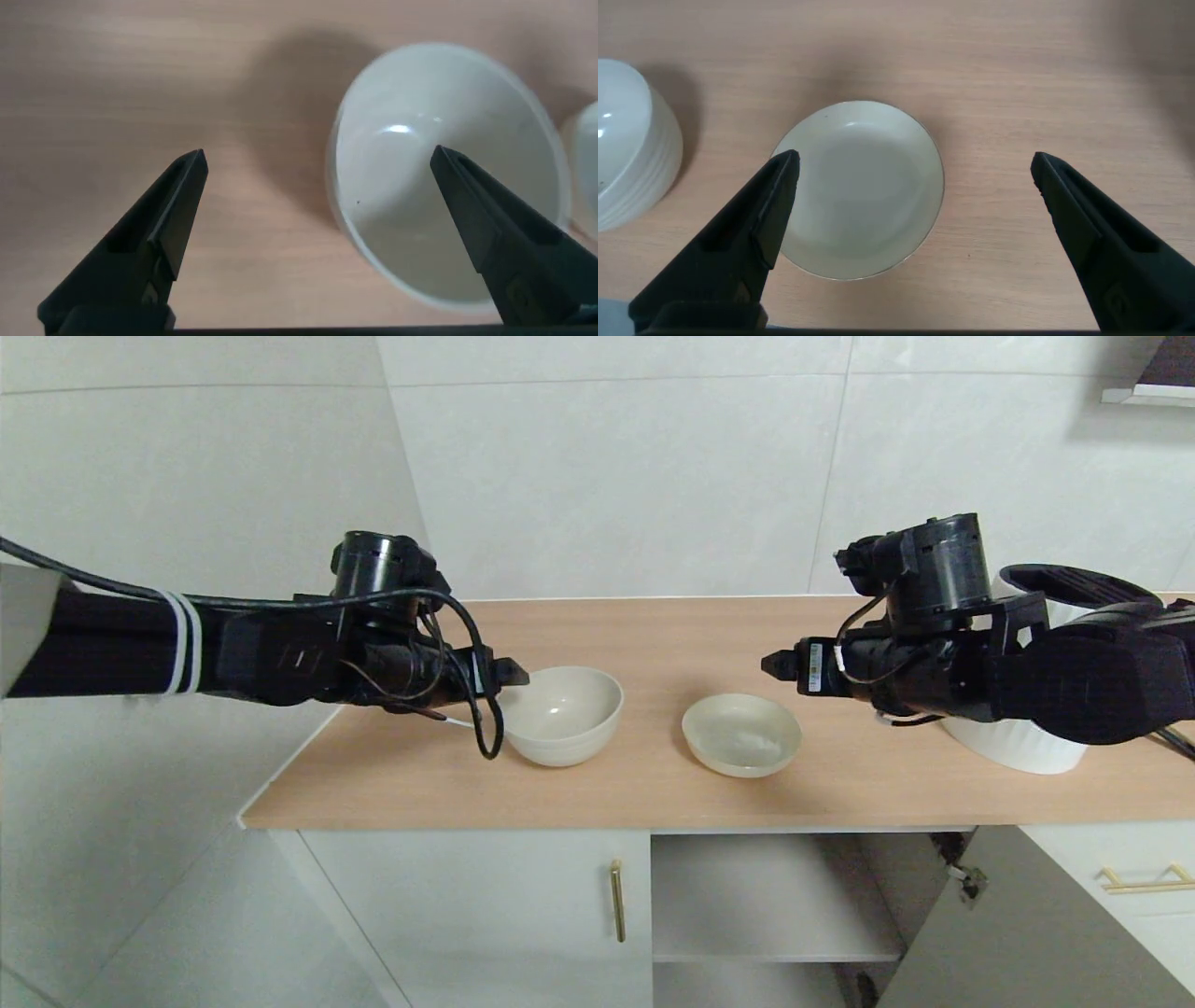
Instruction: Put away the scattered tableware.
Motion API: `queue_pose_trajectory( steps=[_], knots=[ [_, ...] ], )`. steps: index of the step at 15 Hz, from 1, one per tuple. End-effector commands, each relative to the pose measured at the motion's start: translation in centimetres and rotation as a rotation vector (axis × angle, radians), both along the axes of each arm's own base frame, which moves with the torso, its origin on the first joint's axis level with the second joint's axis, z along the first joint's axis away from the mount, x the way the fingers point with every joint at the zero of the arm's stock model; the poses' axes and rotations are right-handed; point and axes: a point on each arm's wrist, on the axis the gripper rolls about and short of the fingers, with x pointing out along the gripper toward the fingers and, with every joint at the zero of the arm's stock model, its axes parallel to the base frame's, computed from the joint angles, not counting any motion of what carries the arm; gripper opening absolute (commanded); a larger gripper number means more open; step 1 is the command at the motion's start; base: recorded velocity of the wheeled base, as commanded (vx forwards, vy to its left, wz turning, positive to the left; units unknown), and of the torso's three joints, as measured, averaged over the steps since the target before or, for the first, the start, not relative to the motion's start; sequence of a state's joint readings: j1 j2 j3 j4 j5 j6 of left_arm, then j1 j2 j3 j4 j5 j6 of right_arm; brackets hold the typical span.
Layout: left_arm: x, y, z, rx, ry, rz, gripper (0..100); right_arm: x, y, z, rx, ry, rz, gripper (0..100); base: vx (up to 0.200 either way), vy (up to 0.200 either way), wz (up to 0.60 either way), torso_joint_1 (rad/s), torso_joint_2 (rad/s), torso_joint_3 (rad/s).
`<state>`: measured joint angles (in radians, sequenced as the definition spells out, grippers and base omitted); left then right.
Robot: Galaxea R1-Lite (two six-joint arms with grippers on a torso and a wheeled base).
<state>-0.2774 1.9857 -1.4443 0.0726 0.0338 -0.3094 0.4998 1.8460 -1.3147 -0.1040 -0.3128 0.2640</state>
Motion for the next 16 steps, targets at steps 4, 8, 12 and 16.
queue_pose_trajectory(
  steps=[4, 8, 12, 16],
  knots=[
    [1.4, -1.3, -2.8, 0.016, 0.059, -0.015, 0, 0.0, 0.0, 0.1, 0.000, -0.002, -0.001, 100, 0.000, 0.000, 0.00, 0.000, 0.00, 0.000],
    [1.7, -1.7, -3.3, 0.013, 0.069, -0.014, 0, -0.1, 0.0, 0.1, -0.001, -0.003, 0.001, 100, 0.000, 0.000, 0.00, 0.000, 0.00, 0.000],
    [1.3, -1.6, -2.4, -0.005, 0.051, -0.006, 0, -0.1, 0.0, 0.1, -0.002, -0.001, 0.001, 100, 0.000, 0.000, 0.00, 0.000, 0.00, 0.000],
    [-2.6, -1.4, 1.7, -0.038, -0.021, -0.028, 0, 0.8, 0.4, -1.4, -0.023, 0.035, 0.000, 100, 0.000, 0.000, 0.00, 0.000, 0.00, 0.000]
  ],
)
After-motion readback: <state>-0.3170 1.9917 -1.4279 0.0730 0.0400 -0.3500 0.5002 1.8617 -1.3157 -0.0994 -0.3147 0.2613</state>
